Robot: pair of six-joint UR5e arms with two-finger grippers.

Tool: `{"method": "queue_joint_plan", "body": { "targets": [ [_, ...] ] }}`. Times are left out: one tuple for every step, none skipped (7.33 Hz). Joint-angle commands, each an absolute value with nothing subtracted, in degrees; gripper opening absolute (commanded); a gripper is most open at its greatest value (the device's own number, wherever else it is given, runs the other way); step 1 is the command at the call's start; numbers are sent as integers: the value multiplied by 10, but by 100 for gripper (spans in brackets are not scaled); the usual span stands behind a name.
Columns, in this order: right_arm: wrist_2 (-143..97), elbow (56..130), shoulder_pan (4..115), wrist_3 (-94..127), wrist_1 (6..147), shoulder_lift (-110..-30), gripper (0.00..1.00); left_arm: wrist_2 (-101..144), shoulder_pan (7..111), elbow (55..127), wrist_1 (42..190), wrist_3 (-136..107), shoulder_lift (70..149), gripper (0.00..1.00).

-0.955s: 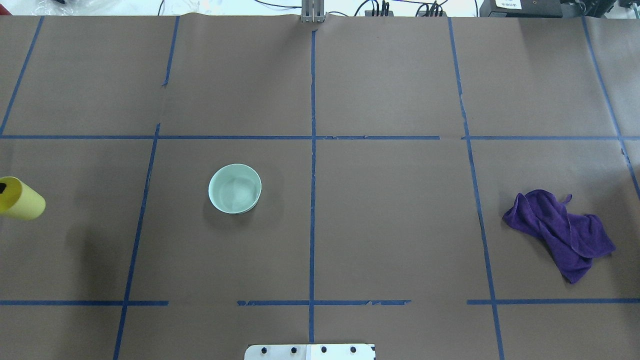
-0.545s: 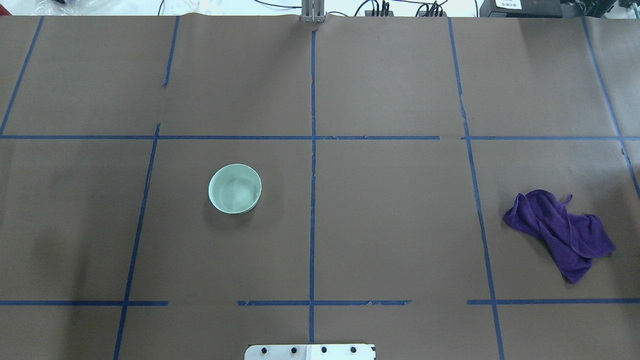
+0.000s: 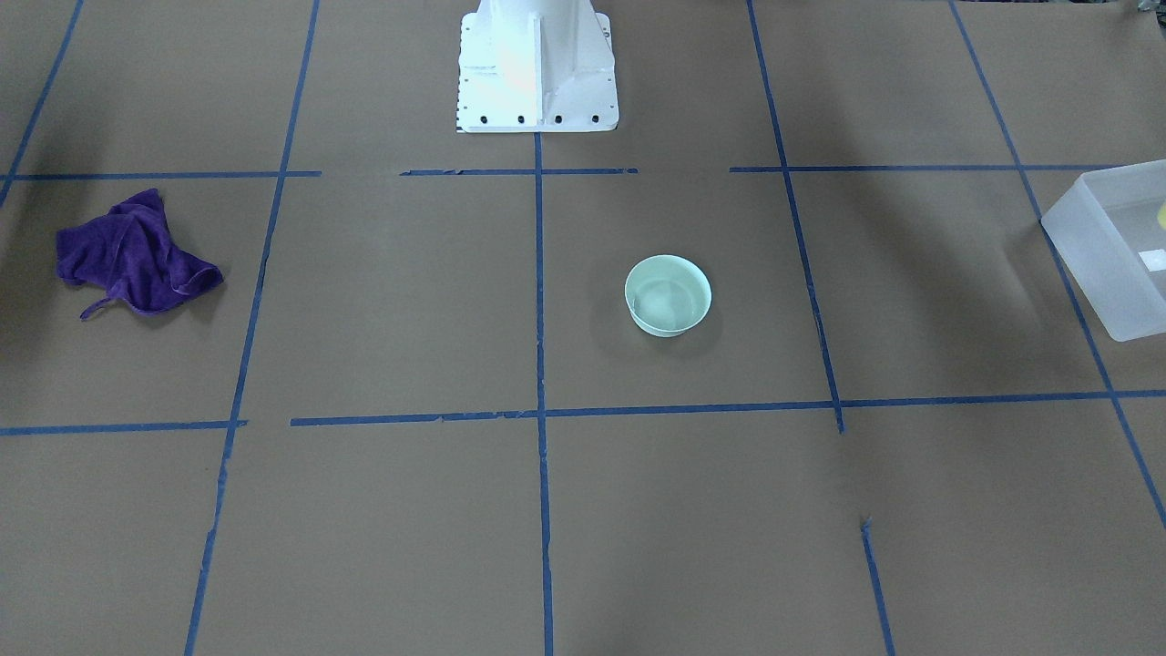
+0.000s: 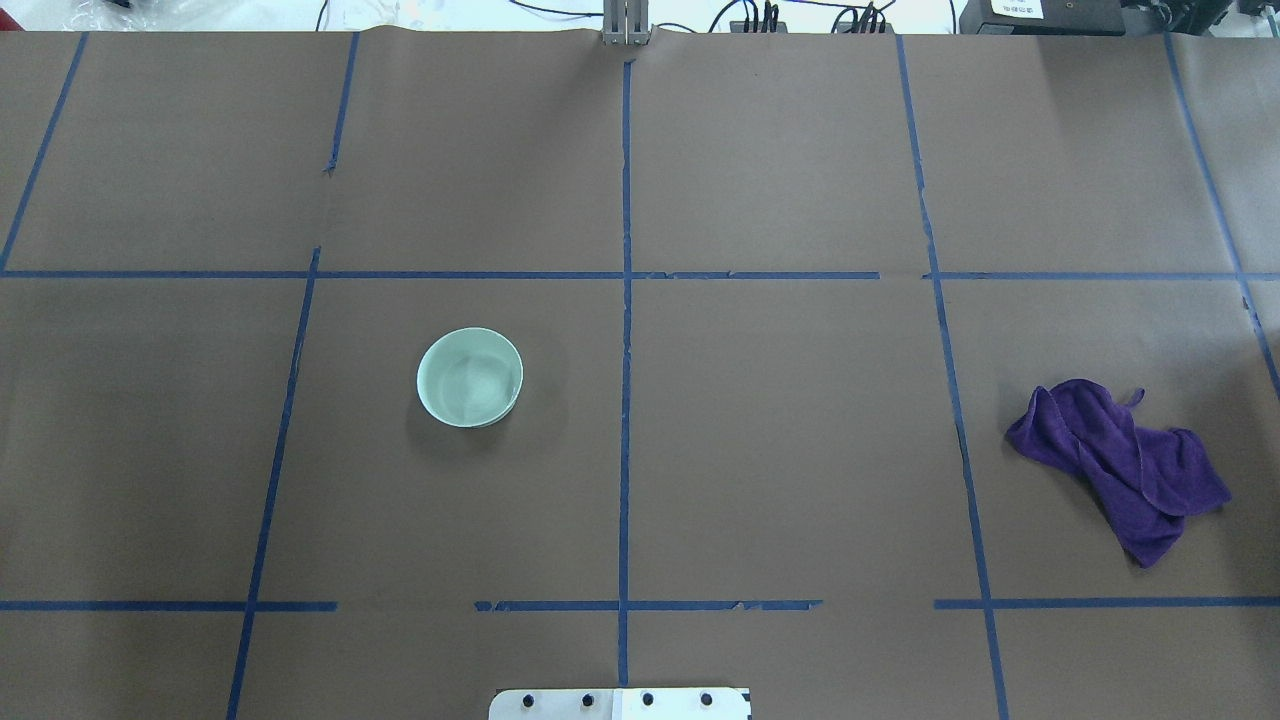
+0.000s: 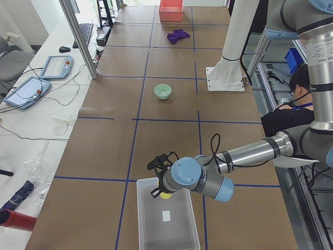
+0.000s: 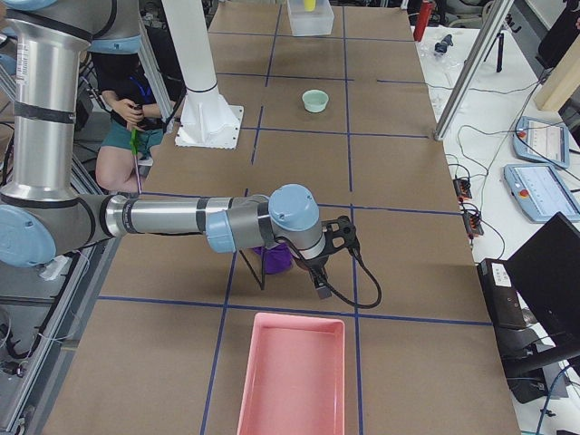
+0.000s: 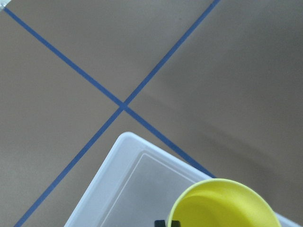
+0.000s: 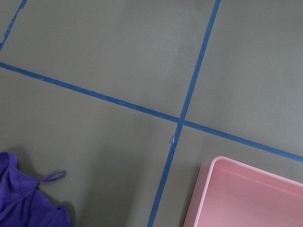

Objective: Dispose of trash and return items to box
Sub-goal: 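Carry the yellow cup into the clear plastic box and release it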

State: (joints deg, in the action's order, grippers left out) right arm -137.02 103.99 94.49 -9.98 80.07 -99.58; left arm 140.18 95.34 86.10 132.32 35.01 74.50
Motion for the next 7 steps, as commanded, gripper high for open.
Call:
{"method": "queue_joint_plan", "body": {
  "targets": [
    [-1370, 1039, 945, -100, 801, -996, 100, 1401, 941, 825, 1409, 280, 743, 0],
    [-1370, 1039, 945, -99, 801, -996, 100, 1403, 919, 823, 1412, 278, 741, 0],
    [-1370, 1039, 945, -99, 801, -996, 100, 1405, 898, 822, 1412, 276, 740, 0],
    [-1370, 1039, 945, -100, 801, -996, 100, 1406, 879, 815, 1411, 264, 740, 0],
    [-1370, 1037, 945, -99, 801, -996, 100, 1406, 856, 811, 1411, 254, 740, 0],
    [-1370, 1038, 946, -99, 801, -996, 100, 1407, 849, 806, 1411, 254, 740, 0],
    [-1370, 1038, 945, -99, 801, -996, 100, 1407, 837, 802, 1411, 254, 740, 30]
  ]
}}
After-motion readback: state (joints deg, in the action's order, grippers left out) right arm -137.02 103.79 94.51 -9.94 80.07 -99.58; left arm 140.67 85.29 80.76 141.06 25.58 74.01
